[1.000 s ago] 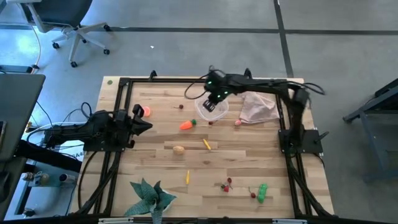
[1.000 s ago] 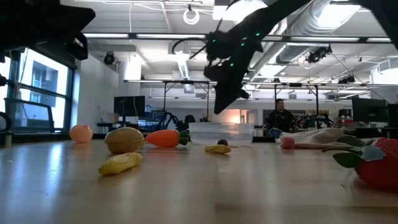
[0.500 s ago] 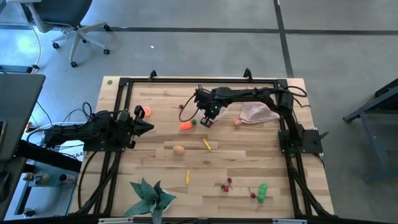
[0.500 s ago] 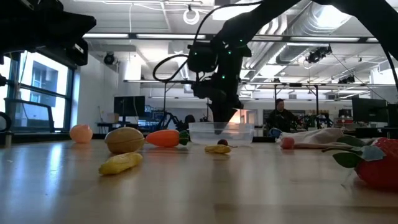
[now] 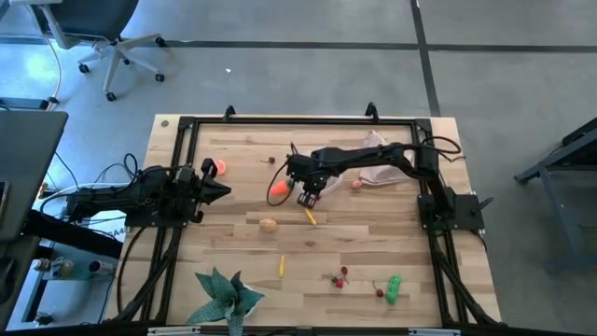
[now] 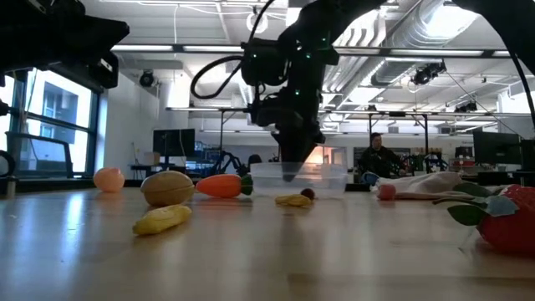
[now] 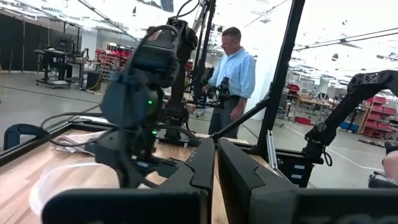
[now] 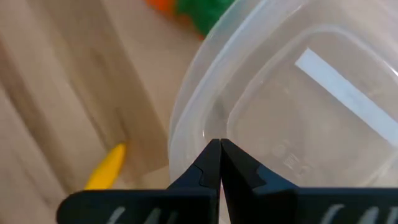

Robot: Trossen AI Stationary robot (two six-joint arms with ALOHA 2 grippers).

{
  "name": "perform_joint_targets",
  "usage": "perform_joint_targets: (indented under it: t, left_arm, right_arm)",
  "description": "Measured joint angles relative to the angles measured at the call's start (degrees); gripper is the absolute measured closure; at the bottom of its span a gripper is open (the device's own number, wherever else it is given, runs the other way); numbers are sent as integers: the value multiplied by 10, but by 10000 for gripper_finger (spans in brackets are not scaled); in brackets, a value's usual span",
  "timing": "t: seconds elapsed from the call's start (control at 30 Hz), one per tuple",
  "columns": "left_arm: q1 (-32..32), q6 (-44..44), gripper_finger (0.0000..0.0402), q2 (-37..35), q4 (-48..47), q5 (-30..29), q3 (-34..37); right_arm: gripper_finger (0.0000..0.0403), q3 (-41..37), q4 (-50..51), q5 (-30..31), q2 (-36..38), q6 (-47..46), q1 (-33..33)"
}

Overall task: Pick and placing Produce into tupperware
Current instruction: Adjust the transparent bin

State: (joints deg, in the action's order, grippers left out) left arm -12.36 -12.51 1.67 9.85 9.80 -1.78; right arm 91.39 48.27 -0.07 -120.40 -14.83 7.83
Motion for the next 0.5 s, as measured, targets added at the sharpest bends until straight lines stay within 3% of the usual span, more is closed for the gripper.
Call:
perform_joint_targets:
  t: [0.23, 0.5]
  left_arm:
    - [0, 0, 389, 0, 0, 0, 0]
    - [0, 0, 389, 0, 0, 0, 0]
  right_arm:
    - [402, 0, 3, -16, 0, -8, -31]
    - [402, 0, 7, 42, 0, 9, 0]
